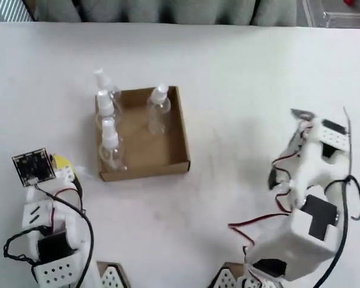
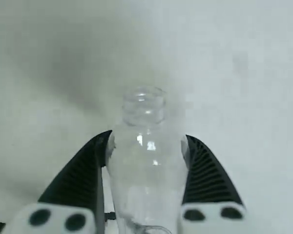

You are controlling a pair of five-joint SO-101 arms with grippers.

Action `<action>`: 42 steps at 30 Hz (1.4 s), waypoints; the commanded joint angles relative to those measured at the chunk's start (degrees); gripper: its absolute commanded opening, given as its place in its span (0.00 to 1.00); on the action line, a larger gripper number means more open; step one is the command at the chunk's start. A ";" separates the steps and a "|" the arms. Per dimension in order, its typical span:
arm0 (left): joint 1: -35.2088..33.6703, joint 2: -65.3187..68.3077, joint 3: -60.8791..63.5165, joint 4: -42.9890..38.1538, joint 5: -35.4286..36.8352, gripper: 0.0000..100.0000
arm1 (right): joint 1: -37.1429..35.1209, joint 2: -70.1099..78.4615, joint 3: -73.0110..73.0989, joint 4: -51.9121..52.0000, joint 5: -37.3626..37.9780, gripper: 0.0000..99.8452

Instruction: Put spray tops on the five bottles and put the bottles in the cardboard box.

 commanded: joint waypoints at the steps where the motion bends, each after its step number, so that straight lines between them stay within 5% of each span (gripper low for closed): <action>1: 1.01 -0.48 -6.24 6.51 1.76 0.05 | -5.05 -3.30 3.52 -4.26 -5.01 0.02; 17: 3.12 1.98 -14.86 13.98 2.11 0.05 | -5.93 -2.86 9.05 -13.93 -8.09 0.02; 27: 3.21 34.59 -32.00 11.96 2.20 0.05 | -5.23 -2.86 10.55 -15.16 -7.91 0.02; 33: 3.03 52.00 -39.21 11.87 11.96 0.05 | -5.23 -2.86 10.73 -15.25 -7.91 0.02; 42: 2.95 73.98 -44.92 11.34 19.52 0.23 | -5.23 -2.86 11.60 -15.52 -7.82 0.02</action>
